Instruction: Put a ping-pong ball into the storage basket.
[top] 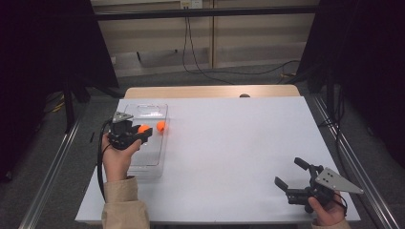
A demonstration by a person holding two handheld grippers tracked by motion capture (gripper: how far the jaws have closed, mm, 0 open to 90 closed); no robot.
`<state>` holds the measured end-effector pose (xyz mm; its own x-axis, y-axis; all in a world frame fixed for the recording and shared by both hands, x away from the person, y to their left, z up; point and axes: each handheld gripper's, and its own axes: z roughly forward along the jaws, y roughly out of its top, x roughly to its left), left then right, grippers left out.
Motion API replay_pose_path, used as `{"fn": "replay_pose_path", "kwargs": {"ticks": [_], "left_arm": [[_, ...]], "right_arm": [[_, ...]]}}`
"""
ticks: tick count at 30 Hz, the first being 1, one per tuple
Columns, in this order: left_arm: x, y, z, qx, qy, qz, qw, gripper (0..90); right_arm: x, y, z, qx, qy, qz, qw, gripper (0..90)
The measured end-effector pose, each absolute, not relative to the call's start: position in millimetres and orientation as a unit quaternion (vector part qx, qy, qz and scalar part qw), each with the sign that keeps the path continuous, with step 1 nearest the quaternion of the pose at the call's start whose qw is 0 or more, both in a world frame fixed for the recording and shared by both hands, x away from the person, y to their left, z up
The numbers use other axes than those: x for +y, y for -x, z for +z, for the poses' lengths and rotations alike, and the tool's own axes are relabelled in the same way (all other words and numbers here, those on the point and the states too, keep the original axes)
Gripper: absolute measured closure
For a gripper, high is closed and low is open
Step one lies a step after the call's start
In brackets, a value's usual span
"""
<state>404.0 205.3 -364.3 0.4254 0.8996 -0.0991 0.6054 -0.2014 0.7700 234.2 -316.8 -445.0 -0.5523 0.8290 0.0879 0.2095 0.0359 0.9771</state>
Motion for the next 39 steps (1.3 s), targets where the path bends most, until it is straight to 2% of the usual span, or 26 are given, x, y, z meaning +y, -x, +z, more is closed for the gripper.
{"fn": "replay_pose_path", "kwargs": {"ticks": [39], "left_arm": [[210.4, -407.0, -380.4, 0.51, -0.751, 0.207, 0.364, 51.0]], "right_arm": [[-315.9, -234.7, -445.6, 0.669, -0.388, 0.575, 0.268, 0.7]]}}
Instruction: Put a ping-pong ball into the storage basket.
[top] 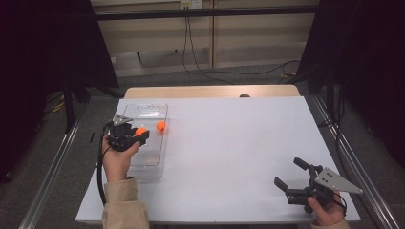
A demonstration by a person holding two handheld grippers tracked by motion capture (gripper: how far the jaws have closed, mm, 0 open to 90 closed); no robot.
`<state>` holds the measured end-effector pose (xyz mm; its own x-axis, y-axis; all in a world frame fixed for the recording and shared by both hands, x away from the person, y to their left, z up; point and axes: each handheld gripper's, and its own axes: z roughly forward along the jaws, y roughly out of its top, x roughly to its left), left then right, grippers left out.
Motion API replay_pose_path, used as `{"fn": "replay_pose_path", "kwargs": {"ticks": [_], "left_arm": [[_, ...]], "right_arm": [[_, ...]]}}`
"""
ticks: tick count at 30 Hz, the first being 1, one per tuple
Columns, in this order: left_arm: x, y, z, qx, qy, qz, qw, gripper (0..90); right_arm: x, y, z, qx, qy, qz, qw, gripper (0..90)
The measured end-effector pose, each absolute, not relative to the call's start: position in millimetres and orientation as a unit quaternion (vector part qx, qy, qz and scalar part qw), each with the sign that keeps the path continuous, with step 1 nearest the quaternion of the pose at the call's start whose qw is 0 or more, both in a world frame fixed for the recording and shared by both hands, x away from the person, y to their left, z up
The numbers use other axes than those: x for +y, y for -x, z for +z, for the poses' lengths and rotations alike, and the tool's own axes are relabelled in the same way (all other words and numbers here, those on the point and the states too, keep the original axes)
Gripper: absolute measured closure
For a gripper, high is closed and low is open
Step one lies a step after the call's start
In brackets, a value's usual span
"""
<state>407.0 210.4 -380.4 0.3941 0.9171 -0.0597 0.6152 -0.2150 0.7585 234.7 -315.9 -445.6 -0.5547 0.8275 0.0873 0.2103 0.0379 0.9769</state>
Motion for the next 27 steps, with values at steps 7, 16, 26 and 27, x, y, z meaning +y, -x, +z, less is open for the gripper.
{"fn": "replay_pose_path", "kwargs": {"ticks": [7, 16, 26, 27], "left_arm": [[210.0, -407.4, -383.1, 0.509, -0.753, 0.211, 0.359, 51.0], [210.9, -408.5, -389.2, 0.516, -0.75, 0.204, 0.359, 50.9], [210.5, -409.7, -391.9, 0.516, -0.753, 0.206, 0.353, 50.9], [210.5, -409.7, -392.0, 0.516, -0.752, 0.207, 0.353, 50.9]], "right_arm": [[-315.6, -234.7, -445.6, 0.669, -0.388, 0.574, 0.269, 0.7], [-315.1, -234.7, -445.5, 0.667, -0.39, 0.576, 0.268, 0.7], [-315.0, -234.9, -445.5, 0.667, -0.39, 0.575, 0.268, 0.7], [-315.0, -235.0, -445.6, 0.667, -0.39, 0.575, 0.268, 0.7]]}}
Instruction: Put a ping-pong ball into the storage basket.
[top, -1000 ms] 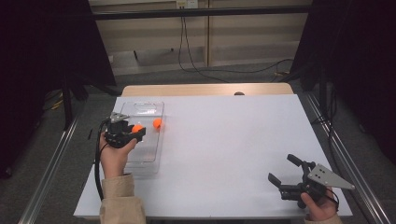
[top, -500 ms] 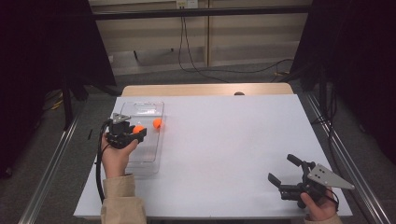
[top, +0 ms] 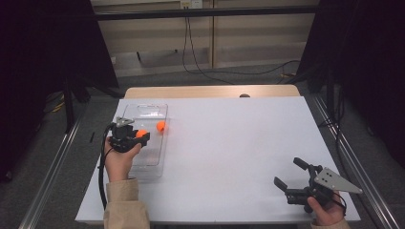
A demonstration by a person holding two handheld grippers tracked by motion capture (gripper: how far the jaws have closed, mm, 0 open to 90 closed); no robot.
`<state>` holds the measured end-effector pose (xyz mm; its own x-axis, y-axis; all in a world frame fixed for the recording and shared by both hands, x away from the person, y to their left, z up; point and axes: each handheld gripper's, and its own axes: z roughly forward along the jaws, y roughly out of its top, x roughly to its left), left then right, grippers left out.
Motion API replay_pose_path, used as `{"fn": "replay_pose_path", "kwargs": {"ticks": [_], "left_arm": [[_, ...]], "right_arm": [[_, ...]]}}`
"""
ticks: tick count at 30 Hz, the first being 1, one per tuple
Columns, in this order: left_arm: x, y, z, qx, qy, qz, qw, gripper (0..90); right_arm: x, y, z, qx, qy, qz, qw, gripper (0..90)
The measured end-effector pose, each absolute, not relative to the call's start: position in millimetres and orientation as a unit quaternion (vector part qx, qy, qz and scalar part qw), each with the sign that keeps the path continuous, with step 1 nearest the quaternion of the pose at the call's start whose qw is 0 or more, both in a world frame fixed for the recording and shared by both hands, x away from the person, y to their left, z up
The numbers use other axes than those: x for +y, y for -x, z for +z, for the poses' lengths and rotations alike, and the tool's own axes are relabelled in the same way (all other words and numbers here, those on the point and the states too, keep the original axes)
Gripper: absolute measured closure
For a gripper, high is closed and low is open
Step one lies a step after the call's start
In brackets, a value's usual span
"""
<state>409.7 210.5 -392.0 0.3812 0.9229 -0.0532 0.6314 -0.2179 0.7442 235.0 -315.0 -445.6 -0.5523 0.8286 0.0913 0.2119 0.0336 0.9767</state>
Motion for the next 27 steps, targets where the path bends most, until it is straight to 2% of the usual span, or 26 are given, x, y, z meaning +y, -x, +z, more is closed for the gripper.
{"fn": "replay_pose_path", "kwargs": {"ticks": [20, 27], "left_arm": [[211.4, -410.4, -394.8, 0.521, -0.751, 0.208, 0.349, 50.7], [211.8, -409.8, -393.5, 0.523, -0.747, 0.209, 0.353, 40.8]], "right_arm": [[-314.8, -235.8, -445.6, 0.669, -0.388, 0.573, 0.27, 0.7], [-313.9, -235.9, -445.6, 0.67, -0.388, 0.573, 0.269, 0.7]]}}
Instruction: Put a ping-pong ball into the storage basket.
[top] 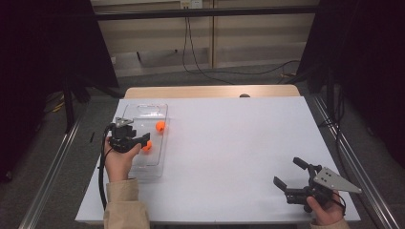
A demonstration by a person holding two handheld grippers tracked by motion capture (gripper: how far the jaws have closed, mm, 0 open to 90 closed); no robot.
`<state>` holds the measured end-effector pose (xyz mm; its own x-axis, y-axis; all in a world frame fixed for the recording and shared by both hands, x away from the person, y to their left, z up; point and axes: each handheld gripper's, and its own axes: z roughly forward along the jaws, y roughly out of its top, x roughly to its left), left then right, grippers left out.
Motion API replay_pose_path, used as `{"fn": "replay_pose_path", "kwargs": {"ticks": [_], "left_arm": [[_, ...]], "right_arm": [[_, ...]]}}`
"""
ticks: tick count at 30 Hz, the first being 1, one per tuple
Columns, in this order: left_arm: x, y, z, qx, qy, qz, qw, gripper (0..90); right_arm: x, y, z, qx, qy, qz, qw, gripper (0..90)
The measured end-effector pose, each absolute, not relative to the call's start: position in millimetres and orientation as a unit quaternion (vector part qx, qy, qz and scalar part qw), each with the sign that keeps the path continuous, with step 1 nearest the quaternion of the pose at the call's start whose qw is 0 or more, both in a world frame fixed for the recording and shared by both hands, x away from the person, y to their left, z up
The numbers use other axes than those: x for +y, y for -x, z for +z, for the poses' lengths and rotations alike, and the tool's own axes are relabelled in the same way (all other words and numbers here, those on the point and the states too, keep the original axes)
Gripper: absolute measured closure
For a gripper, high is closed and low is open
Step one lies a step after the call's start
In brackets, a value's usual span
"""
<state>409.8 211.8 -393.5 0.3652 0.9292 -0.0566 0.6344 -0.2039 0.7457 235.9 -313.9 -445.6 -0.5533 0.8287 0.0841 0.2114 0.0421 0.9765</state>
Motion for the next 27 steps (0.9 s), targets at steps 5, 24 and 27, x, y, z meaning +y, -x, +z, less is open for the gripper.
{"fn": "replay_pose_path", "kwargs": {"ticks": [5, 24, 27], "left_arm": [[210.9, -408.5, -392.1, 0.521, -0.747, 0.211, 0.354, 35.4], [208.4, -404.9, -389.4, 0.504, -0.75, 0.2, 0.379, 13.1], [207.1, -403.0, -388.1, 0.493, -0.753, 0.201, 0.387, 10.2]], "right_arm": [[-313.5, -235.4, -445.5, 0.671, -0.386, 0.573, 0.269, 0.8], [-314.4, -235.2, -445.4, 0.67, -0.387, 0.574, 0.269, 0.8], [-313.8, -235.5, -444.6, 0.669, -0.386, 0.575, 0.27, 0.7]]}}
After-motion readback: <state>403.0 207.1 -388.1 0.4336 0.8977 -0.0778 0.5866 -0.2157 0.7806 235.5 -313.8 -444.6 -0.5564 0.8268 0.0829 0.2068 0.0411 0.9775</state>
